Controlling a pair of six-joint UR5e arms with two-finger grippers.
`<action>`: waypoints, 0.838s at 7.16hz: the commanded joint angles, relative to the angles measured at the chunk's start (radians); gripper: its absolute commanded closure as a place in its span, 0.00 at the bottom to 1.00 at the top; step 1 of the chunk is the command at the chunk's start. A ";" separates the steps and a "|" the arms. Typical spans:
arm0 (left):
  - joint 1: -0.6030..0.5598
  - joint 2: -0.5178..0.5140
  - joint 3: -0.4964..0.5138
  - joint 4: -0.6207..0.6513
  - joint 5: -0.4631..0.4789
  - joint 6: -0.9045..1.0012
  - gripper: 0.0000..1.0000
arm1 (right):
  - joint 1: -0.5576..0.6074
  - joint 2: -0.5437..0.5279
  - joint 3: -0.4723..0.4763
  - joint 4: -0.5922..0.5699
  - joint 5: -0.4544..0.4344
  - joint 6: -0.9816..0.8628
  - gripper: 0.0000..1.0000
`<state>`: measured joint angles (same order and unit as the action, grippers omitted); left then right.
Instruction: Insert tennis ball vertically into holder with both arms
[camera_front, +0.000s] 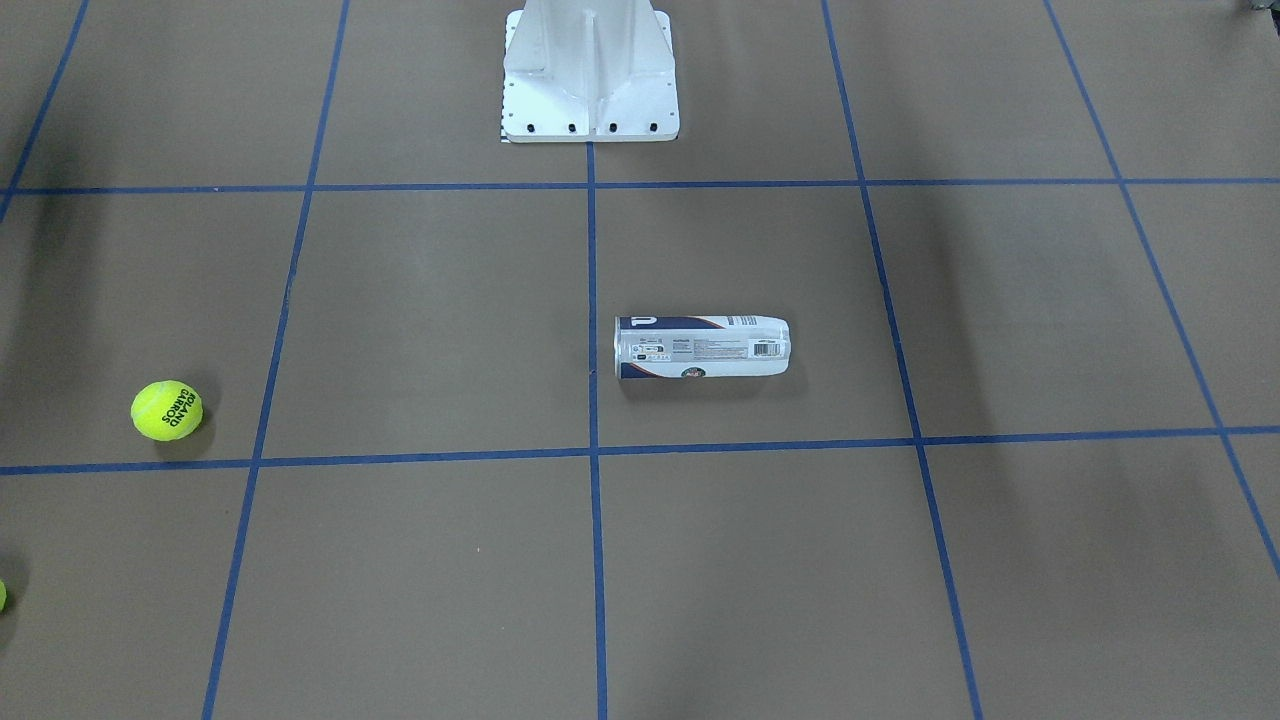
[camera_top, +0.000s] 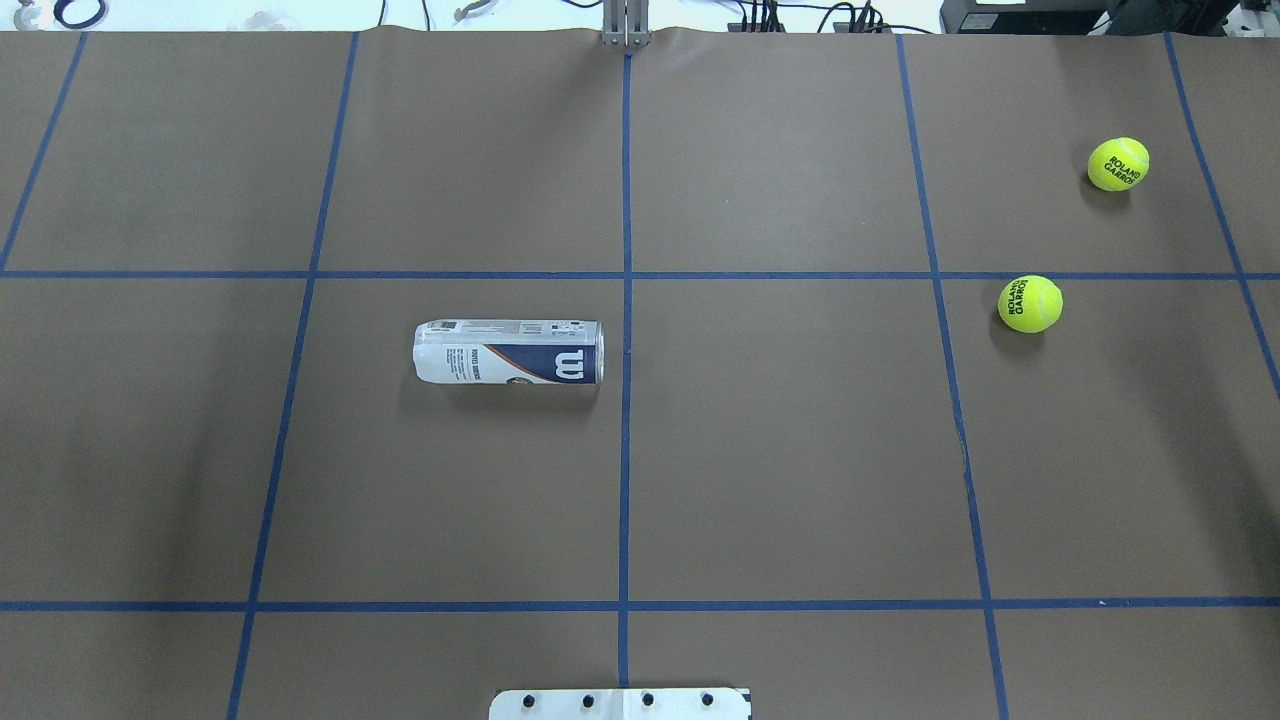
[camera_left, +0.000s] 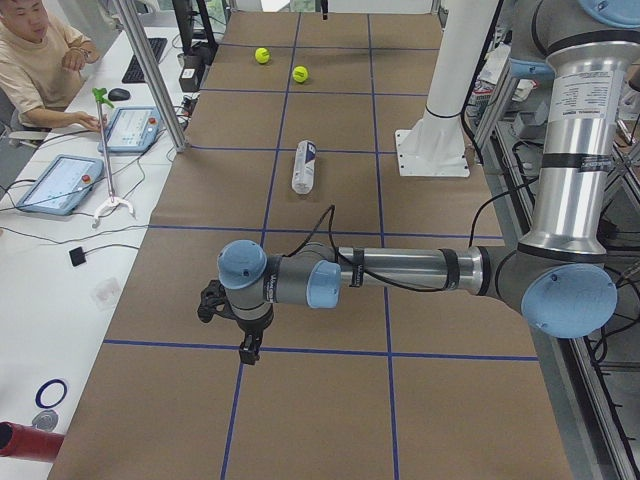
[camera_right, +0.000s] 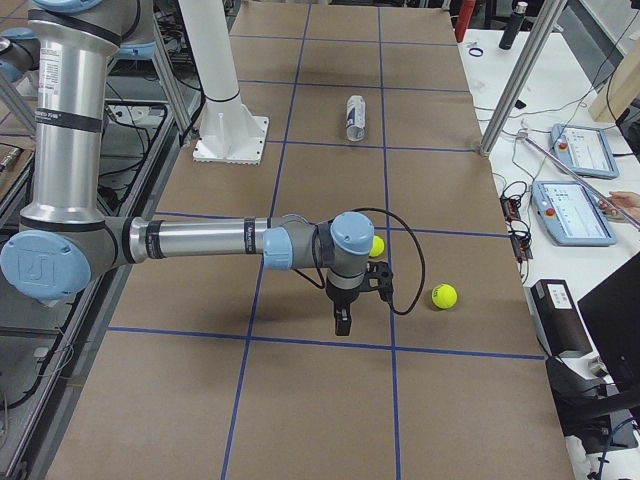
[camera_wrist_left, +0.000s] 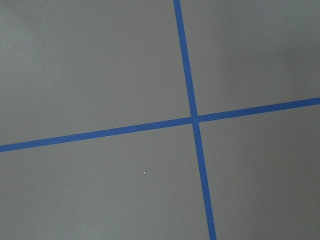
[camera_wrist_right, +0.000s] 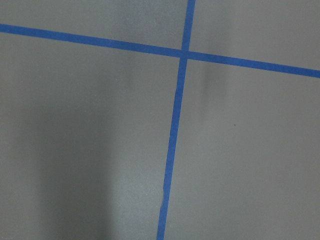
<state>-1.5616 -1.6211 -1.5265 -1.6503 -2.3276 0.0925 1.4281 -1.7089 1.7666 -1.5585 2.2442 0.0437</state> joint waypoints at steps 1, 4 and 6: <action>0.000 0.001 -0.015 0.000 0.007 0.001 0.00 | 0.000 0.000 0.001 0.000 0.000 0.002 0.00; 0.000 0.003 -0.030 -0.003 0.008 0.004 0.00 | 0.000 0.005 0.022 -0.002 0.006 0.001 0.00; 0.000 -0.011 -0.023 -0.011 0.007 0.004 0.00 | -0.005 0.038 0.040 0.032 0.009 0.010 0.00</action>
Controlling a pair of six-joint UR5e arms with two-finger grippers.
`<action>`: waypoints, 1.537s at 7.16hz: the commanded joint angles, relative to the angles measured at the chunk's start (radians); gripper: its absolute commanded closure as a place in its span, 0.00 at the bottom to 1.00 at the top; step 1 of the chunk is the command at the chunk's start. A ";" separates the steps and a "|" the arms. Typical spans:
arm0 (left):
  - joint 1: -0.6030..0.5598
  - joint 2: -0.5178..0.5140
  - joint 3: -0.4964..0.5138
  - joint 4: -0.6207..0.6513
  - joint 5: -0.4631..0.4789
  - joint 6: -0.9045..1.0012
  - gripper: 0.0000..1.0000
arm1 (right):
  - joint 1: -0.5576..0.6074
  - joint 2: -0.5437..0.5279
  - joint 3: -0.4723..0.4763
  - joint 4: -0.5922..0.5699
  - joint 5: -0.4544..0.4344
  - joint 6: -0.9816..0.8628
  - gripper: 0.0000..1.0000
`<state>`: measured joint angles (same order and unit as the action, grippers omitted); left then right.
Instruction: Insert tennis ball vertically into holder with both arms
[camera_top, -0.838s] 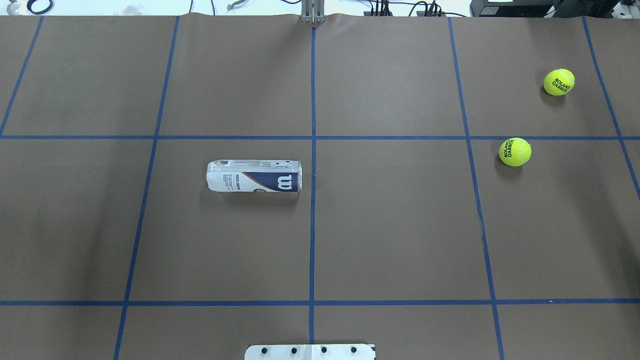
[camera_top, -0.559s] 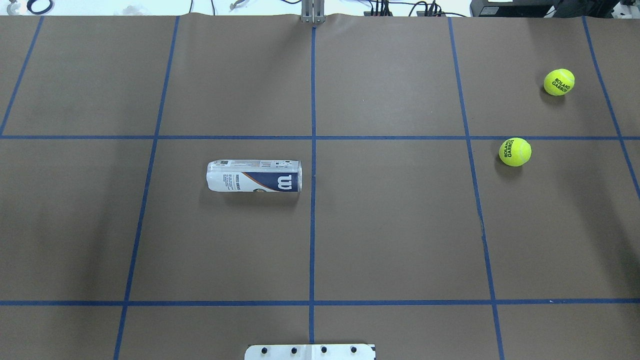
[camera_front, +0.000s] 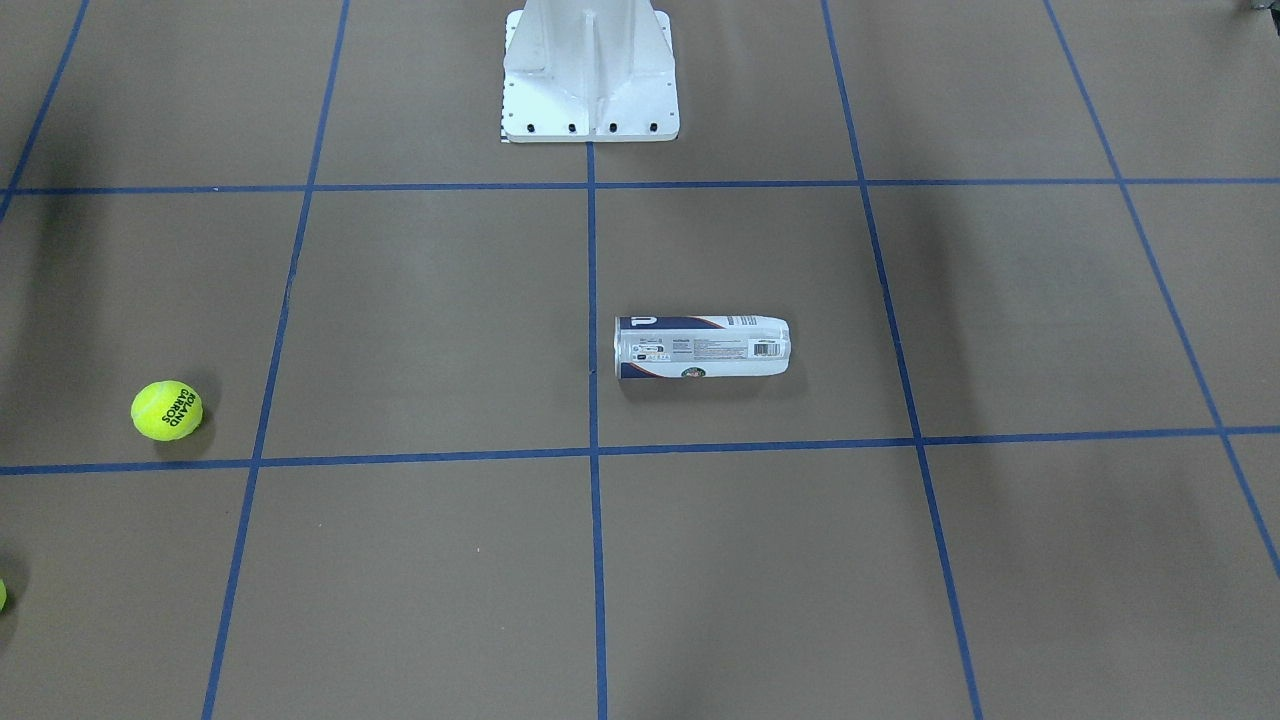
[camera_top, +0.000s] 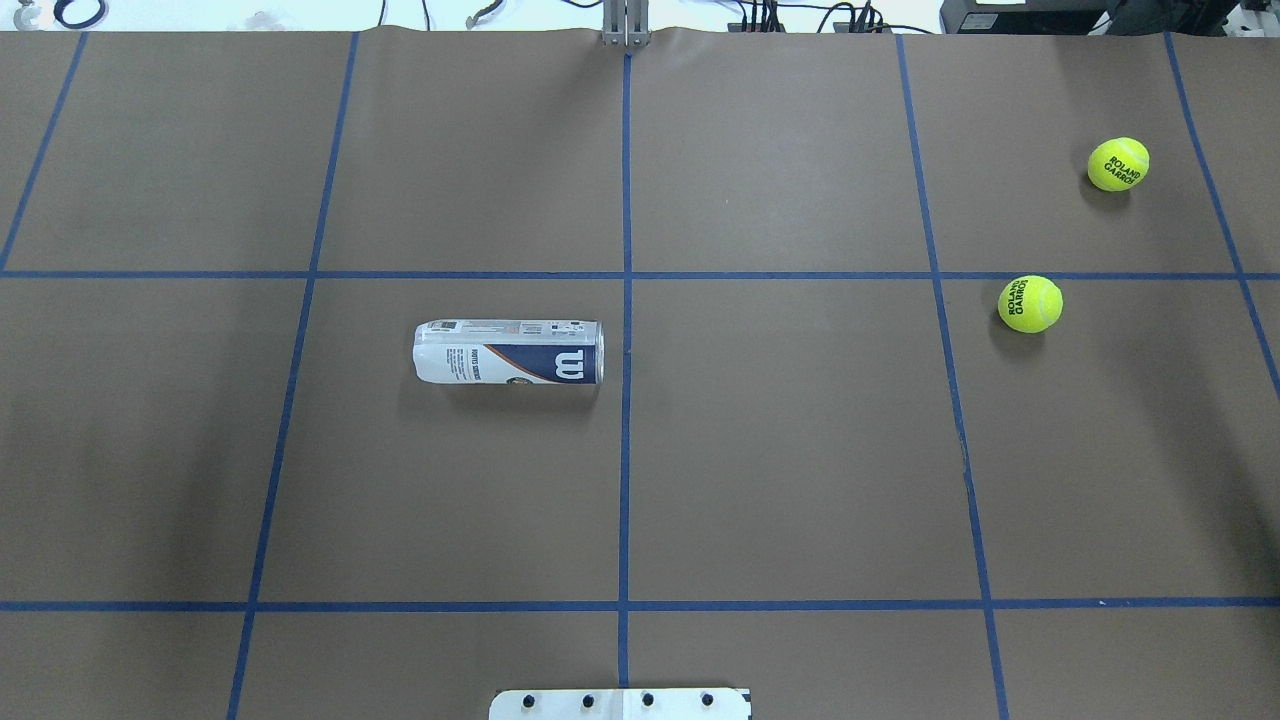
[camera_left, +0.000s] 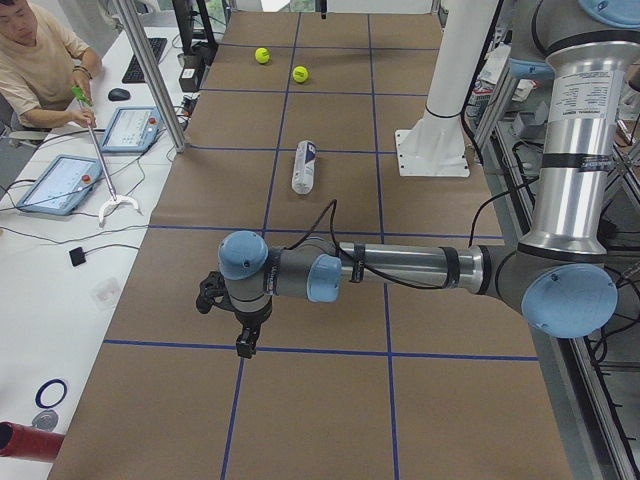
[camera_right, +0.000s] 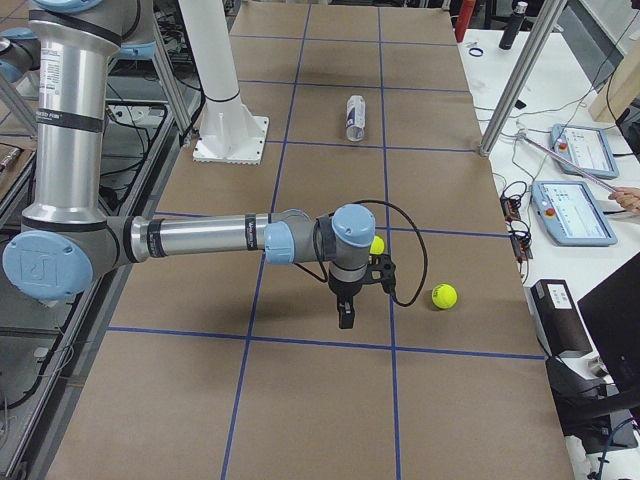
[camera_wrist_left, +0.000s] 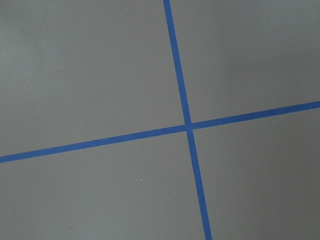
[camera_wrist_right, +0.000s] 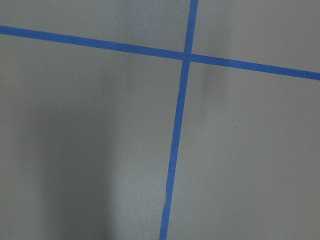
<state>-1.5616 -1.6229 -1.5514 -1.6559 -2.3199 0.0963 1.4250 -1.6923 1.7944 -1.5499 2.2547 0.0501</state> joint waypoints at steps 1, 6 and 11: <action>0.002 -0.047 0.016 0.002 -0.007 -0.012 0.00 | 0.000 0.031 0.007 0.043 0.003 0.004 0.00; 0.033 -0.124 0.033 -0.121 -0.009 -0.118 0.00 | -0.001 0.040 -0.029 0.191 -0.001 0.008 0.00; 0.377 -0.377 0.030 -0.369 0.013 -0.178 0.08 | -0.003 0.065 -0.041 0.189 0.002 0.010 0.00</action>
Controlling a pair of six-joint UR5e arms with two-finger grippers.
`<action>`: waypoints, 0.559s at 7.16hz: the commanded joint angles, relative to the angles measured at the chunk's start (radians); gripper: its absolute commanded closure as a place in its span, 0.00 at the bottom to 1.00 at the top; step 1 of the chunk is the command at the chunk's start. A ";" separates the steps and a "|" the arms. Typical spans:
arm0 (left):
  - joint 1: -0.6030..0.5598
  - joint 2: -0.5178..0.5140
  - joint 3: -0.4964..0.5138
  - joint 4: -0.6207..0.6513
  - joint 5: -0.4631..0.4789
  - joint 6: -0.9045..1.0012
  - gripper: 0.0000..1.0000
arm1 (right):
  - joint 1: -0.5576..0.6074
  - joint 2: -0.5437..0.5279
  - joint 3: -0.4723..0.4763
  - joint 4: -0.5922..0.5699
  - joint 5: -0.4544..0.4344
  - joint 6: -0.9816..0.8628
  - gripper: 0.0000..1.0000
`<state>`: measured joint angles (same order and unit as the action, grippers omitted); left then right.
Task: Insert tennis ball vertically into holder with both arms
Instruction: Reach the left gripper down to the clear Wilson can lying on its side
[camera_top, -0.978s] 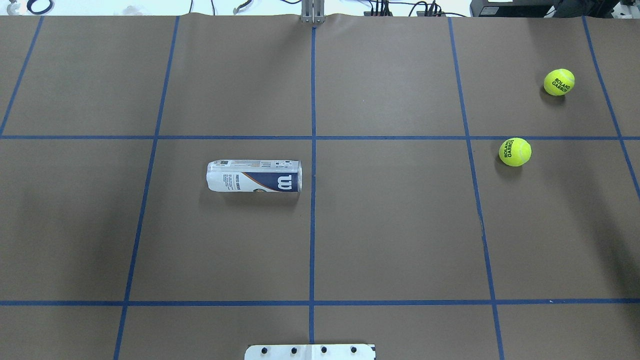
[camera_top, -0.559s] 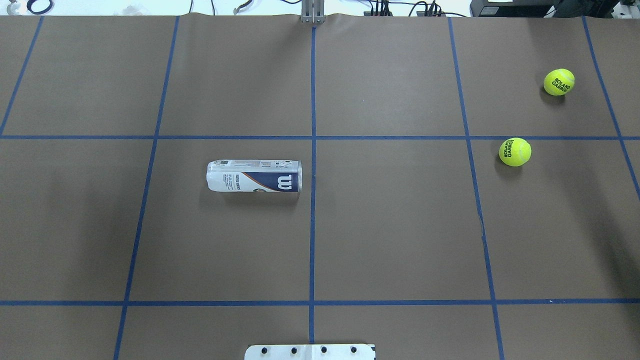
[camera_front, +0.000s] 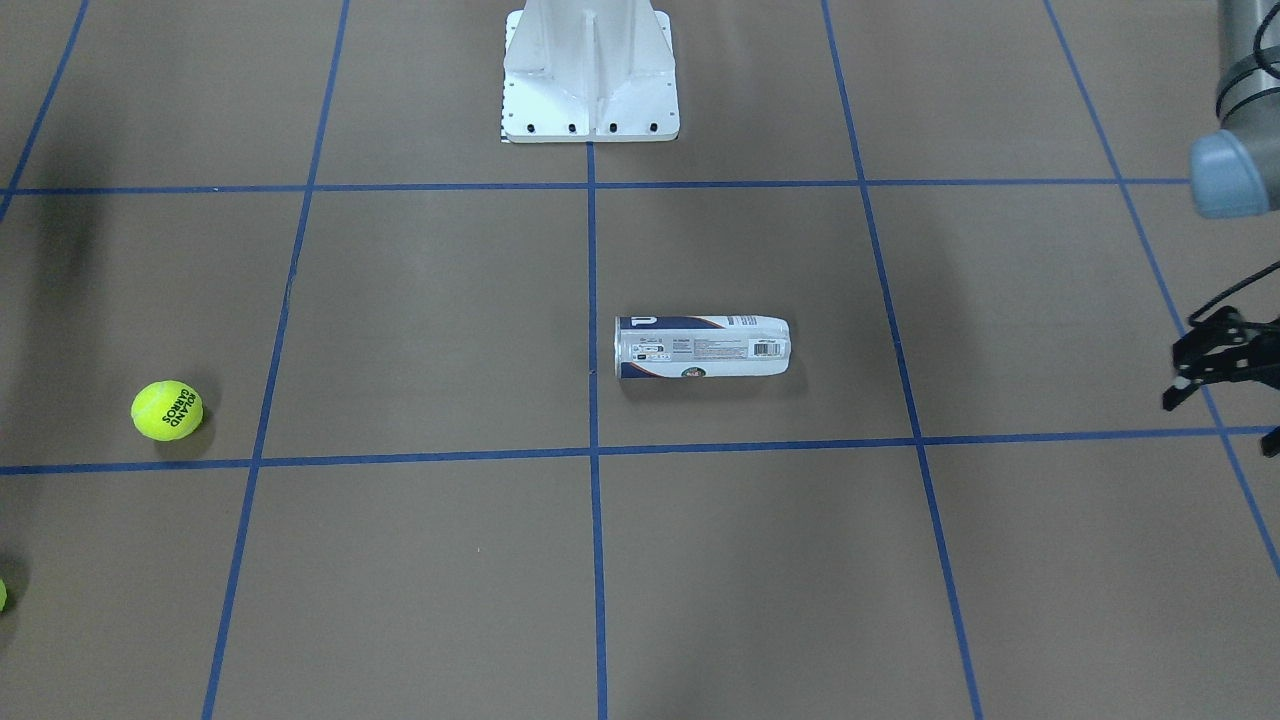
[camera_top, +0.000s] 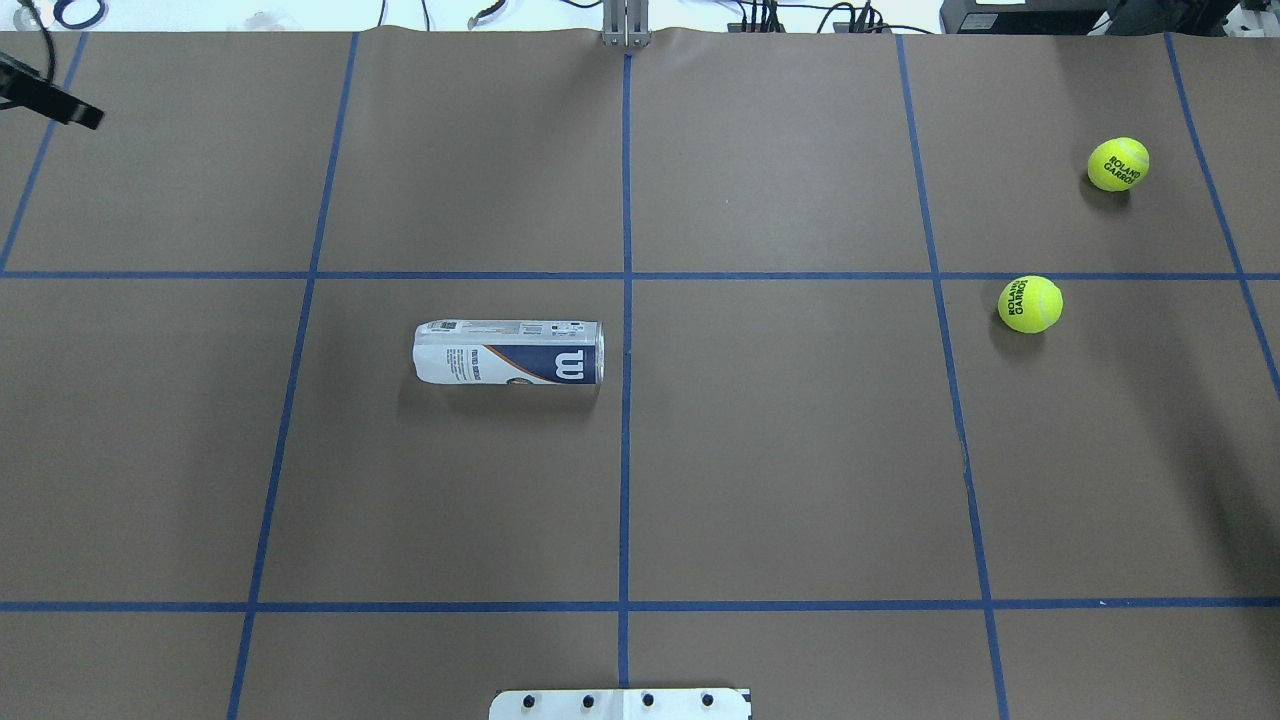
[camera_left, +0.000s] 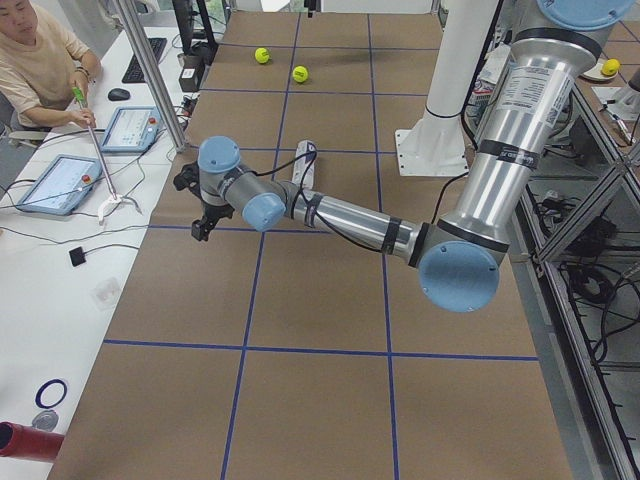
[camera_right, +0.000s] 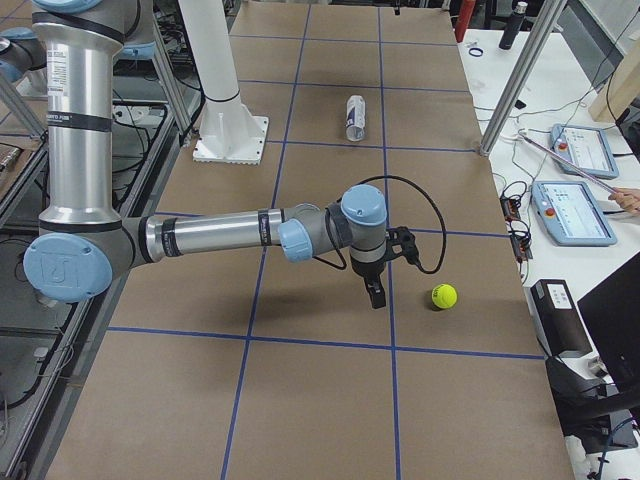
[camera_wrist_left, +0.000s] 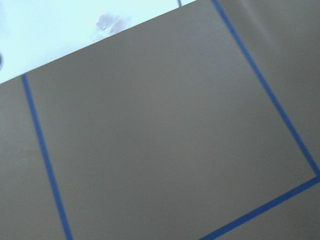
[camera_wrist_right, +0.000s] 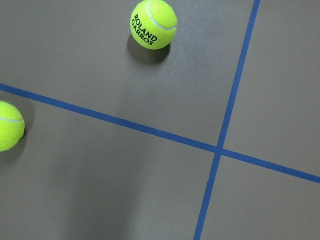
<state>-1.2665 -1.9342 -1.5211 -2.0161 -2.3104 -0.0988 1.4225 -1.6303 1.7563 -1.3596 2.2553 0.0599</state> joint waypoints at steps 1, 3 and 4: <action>0.155 -0.124 -0.001 -0.007 0.006 0.057 0.03 | 0.000 0.003 -0.003 -0.001 0.003 0.001 0.00; 0.296 -0.239 -0.002 -0.004 0.035 0.059 0.00 | 0.000 0.003 -0.003 0.000 0.001 0.001 0.00; 0.356 -0.314 -0.002 0.000 0.175 0.057 0.00 | 0.001 0.003 -0.003 0.000 0.001 0.001 0.00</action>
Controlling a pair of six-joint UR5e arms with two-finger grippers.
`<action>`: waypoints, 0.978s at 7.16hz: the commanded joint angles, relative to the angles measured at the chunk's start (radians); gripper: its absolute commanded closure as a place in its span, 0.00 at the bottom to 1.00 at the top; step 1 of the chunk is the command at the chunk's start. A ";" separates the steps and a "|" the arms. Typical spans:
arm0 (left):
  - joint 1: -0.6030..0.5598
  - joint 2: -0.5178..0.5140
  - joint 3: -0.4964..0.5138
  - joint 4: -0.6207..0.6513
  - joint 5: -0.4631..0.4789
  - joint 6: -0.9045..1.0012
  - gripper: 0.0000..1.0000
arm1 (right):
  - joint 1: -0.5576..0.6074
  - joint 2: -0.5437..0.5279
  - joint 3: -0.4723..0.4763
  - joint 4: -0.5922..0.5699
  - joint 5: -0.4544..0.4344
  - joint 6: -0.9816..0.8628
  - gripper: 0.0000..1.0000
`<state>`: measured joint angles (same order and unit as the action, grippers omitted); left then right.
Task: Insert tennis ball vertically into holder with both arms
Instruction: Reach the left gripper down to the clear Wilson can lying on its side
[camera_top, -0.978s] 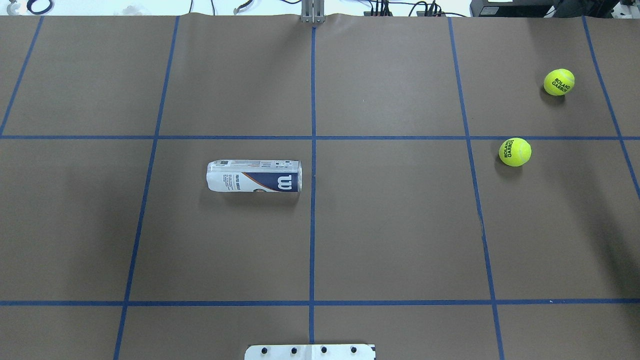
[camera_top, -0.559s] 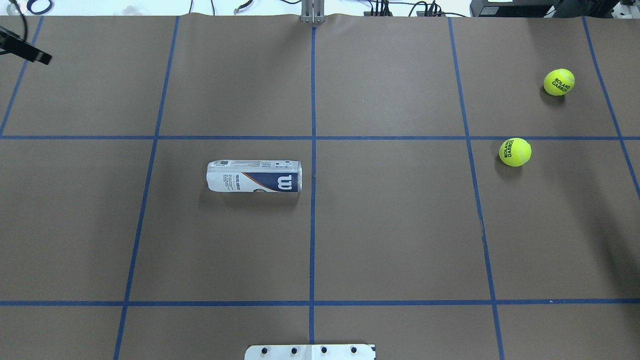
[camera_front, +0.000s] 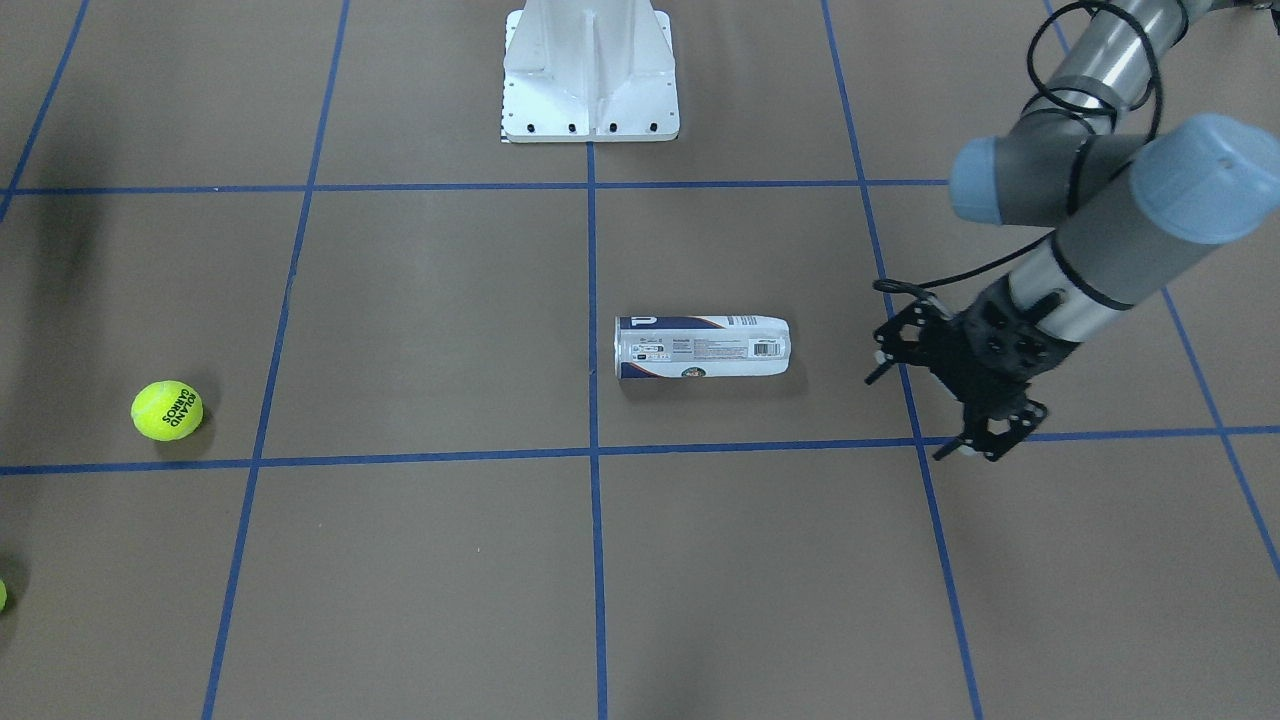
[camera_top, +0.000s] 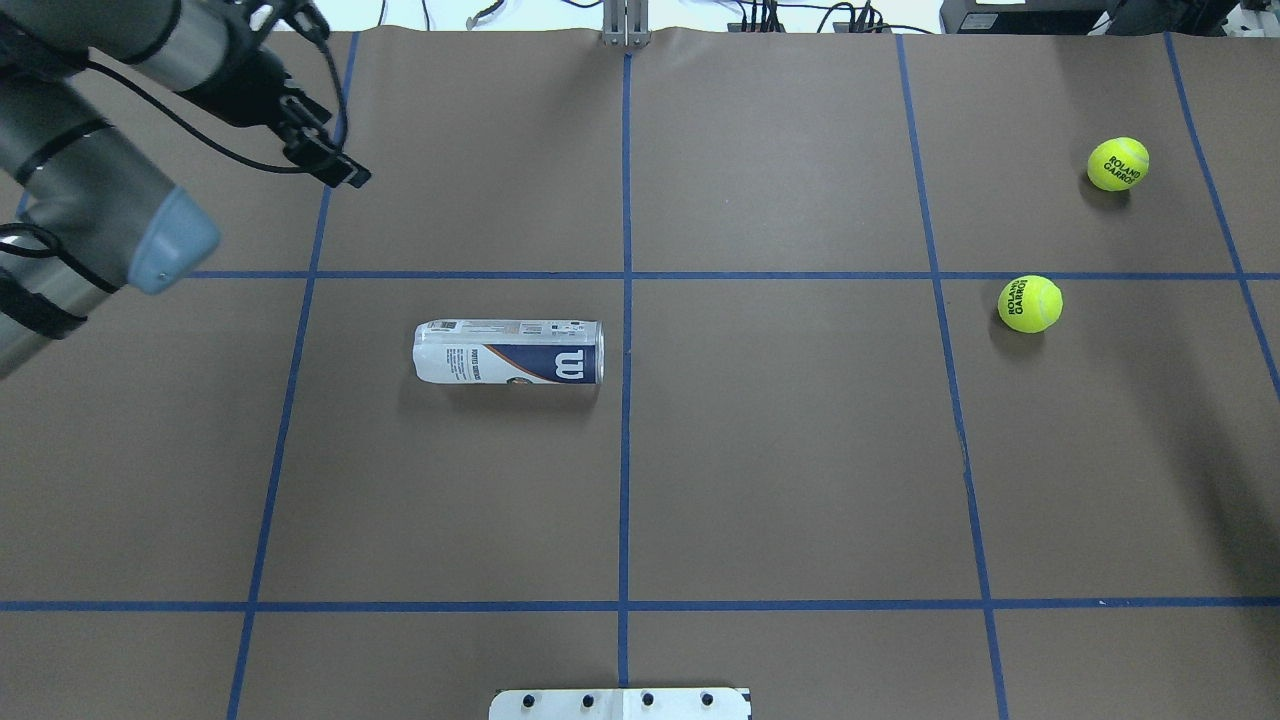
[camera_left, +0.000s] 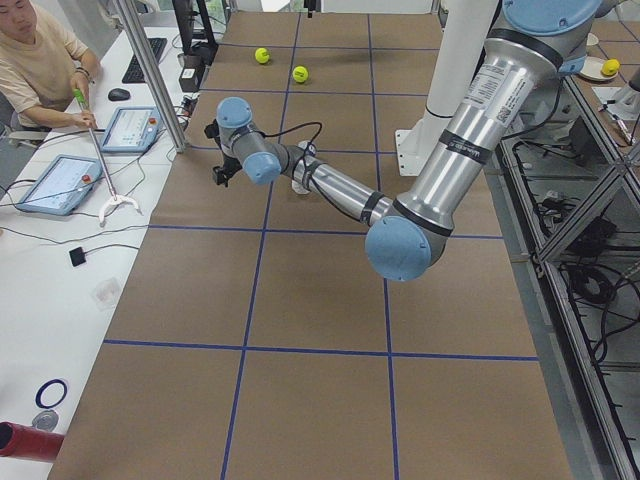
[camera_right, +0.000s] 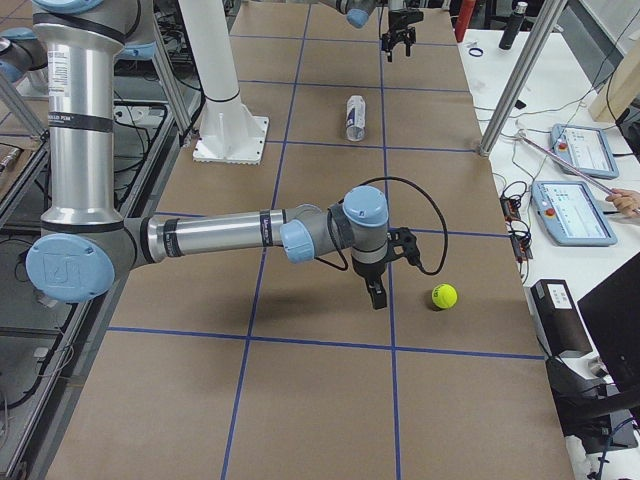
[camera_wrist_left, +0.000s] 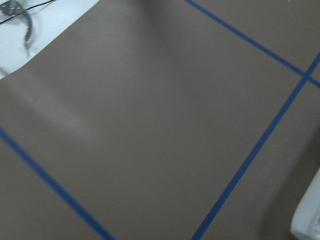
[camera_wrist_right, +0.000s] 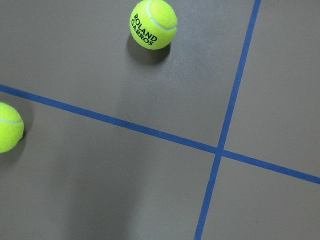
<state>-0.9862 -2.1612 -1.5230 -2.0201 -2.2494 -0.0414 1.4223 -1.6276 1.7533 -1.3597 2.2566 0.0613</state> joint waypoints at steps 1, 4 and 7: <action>0.154 -0.091 -0.002 0.008 0.201 0.008 0.00 | 0.001 0.000 0.000 0.001 -0.002 0.000 0.00; 0.314 -0.094 -0.002 0.009 0.238 0.116 0.00 | 0.001 -0.003 0.000 0.001 -0.003 -0.001 0.00; 0.365 -0.138 0.001 0.107 0.240 0.258 0.00 | 0.001 -0.005 0.002 0.001 -0.002 0.002 0.00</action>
<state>-0.6406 -2.2825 -1.5241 -1.9412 -2.0111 0.1810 1.4235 -1.6318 1.7546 -1.3591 2.2542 0.0605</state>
